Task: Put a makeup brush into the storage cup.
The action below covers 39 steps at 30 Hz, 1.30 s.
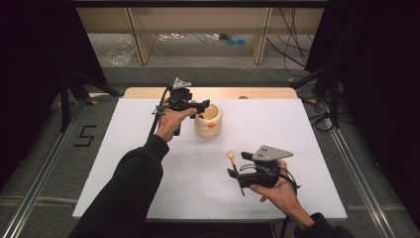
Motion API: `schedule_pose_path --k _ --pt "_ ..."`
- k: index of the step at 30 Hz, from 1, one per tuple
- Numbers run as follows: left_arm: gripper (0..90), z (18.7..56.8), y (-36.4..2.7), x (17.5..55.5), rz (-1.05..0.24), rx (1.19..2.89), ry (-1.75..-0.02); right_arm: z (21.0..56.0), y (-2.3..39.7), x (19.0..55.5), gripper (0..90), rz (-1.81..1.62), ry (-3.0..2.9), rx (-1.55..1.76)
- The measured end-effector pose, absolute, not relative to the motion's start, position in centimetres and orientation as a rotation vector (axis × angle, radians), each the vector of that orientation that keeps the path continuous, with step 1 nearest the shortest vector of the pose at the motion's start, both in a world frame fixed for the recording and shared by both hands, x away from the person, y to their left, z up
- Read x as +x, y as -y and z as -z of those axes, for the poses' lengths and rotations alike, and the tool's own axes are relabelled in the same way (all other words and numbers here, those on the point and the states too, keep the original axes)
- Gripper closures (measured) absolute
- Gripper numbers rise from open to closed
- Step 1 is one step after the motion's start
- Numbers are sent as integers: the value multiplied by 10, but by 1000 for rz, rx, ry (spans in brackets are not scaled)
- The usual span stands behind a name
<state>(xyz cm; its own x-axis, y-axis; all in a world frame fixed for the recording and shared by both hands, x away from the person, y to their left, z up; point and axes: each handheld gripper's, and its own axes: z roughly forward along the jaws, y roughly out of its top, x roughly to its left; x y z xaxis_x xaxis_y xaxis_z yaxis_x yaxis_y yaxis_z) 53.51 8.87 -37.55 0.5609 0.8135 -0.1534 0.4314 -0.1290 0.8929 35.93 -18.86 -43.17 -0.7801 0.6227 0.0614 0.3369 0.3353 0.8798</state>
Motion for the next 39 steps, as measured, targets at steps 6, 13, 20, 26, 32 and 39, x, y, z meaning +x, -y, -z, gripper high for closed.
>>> schedule_pose_path --k 6,13,20,26,32,39 --pt "218 370 -96 527 -461 1761 -1040 432 189 360 233 -1419 -2316 858" --pt "201 362 -112 508 -463 1740 -1014 432 189 360 233 -1421 -2308 862" --pt "192 357 -128 491 -432 1730 -986 431 190 360 233 -1407 -2315 870" --pt "192 362 -140 465 -411 1751 -964 430 191 362 231 -1421 -2314 878" --pt "183 370 -152 443 -391 1732 -956 430 191 362 227 -1406 -2314 870" --pt "183 374 -160 427 -391 1717 -952 430 192 363 226 -1388 -2313 886"
